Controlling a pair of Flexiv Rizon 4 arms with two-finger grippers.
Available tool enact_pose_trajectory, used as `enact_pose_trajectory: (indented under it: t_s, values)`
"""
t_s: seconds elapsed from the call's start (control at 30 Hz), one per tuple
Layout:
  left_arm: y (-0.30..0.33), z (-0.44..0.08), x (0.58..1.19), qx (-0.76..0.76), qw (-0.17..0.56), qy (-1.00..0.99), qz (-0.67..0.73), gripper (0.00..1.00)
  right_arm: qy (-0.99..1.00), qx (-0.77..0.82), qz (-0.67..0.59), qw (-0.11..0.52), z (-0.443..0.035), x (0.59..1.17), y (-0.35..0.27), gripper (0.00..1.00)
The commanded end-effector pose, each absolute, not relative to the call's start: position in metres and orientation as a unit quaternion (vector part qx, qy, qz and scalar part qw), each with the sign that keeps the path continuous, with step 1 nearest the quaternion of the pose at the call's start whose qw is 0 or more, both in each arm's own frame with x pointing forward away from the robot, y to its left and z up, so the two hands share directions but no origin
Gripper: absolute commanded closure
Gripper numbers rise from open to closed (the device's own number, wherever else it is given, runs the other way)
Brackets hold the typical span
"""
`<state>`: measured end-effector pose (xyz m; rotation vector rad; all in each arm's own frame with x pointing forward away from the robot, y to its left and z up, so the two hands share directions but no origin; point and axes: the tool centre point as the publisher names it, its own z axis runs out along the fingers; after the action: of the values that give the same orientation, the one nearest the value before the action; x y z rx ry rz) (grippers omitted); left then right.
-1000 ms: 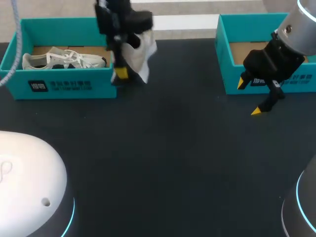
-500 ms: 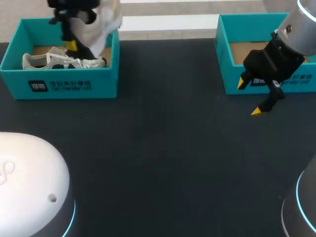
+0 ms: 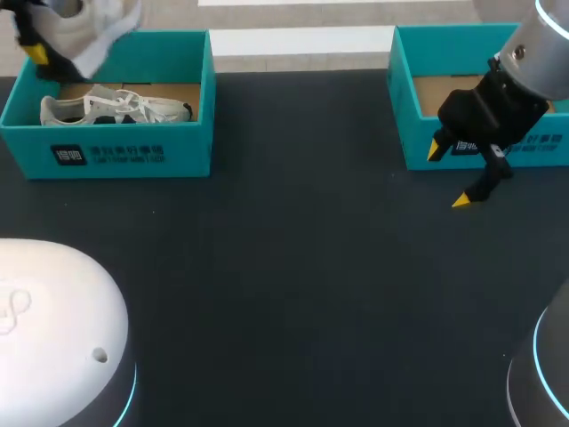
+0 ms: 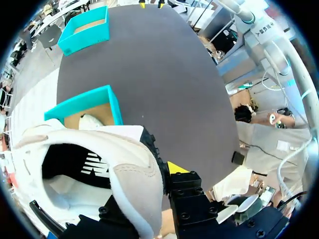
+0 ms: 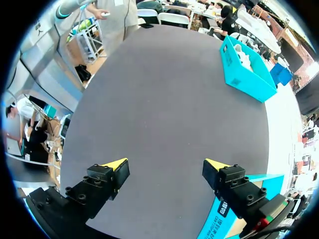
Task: Take the shoe out of the shoebox, open the shoe tongue, remove and reinsert the insole, then place the shoe into the shoebox
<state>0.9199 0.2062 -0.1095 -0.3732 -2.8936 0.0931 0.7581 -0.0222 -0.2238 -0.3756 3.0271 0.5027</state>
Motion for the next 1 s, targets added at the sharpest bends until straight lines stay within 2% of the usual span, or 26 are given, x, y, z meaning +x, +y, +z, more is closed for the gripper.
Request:
enact_pose_trajectory:
  t_s: [0.03, 0.6, 0.87, 1.0]
  values:
    - [0.243, -0.106, 0.928, -0.125, 0.11, -0.985, 0.04, 1.0, 0.979, -0.122, 0.162, 0.024, -0.225, 0.759, -0.022, 0.0]
    - [0.243, -0.106, 0.928, -0.125, 0.11, -0.985, 0.04, 1.0, 0.979, -0.122, 0.162, 0.024, -0.225, 0.759, -0.022, 0.0]
    - [0.264, -0.125, 0.985, -0.125, 0.116, -0.984, 0.047, 1.0, 0.979, -0.122, 0.162, 0.024, -0.225, 0.759, -0.022, 0.0]
    - [0.273, -0.135, 1.014, -0.103, 0.093, -0.989, 0.054, 1.0, 0.979, -0.122, 0.162, 0.024, -0.225, 0.759, -0.022, 0.0]
